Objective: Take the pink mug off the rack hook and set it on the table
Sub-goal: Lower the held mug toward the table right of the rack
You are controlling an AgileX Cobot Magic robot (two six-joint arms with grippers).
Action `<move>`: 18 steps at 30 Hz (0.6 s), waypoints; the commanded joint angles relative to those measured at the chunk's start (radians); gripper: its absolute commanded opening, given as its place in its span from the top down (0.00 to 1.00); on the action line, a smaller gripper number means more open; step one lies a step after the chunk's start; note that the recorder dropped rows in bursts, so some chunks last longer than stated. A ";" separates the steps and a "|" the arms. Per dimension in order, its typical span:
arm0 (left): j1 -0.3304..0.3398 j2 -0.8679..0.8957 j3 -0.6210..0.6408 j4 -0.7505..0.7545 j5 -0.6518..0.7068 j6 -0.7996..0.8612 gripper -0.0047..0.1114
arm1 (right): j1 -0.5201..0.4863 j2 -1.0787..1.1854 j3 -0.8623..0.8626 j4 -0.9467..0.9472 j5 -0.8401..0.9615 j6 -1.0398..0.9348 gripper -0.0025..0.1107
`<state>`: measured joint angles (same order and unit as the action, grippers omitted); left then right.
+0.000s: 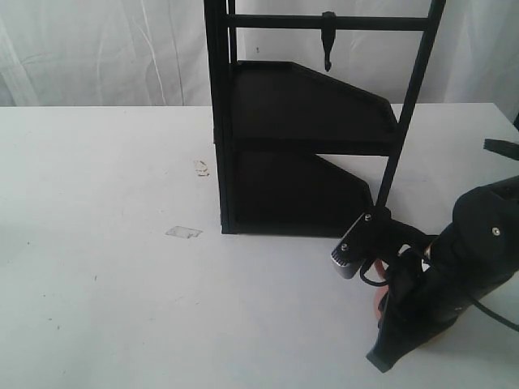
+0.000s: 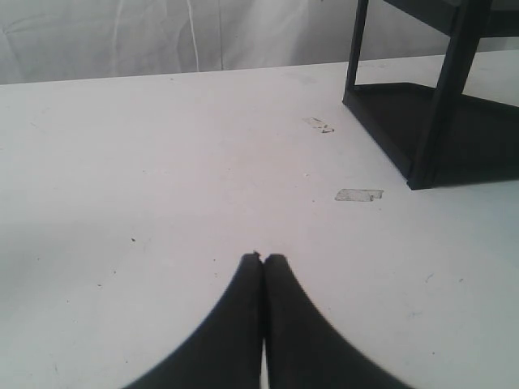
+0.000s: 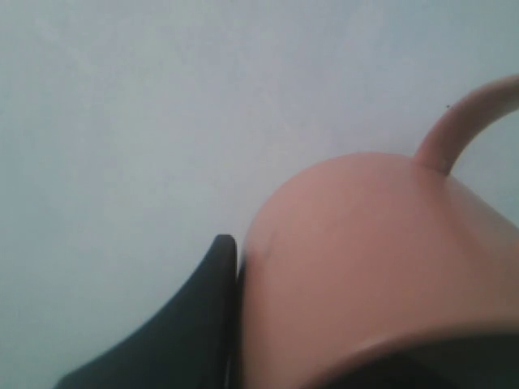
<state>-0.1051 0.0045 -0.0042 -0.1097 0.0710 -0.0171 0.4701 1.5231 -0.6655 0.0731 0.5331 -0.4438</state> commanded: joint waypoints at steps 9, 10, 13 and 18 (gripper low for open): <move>0.003 -0.004 0.004 -0.002 0.005 -0.006 0.96 | -0.002 0.020 0.005 -0.006 -0.006 0.005 0.98; 0.003 -0.004 0.004 -0.002 0.005 -0.006 0.96 | -0.002 0.025 0.005 -0.006 -0.006 0.005 0.98; 0.003 -0.004 0.004 -0.002 0.005 -0.006 0.96 | -0.002 0.033 0.000 -0.006 -0.008 0.005 0.98; 0.003 -0.004 0.004 -0.002 0.005 -0.006 0.96 | -0.002 0.033 -0.021 -0.002 0.001 0.005 0.98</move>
<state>-0.1051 0.0045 -0.0042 -0.1097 0.0710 -0.0171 0.4701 1.5488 -0.6757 0.0695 0.5374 -0.4438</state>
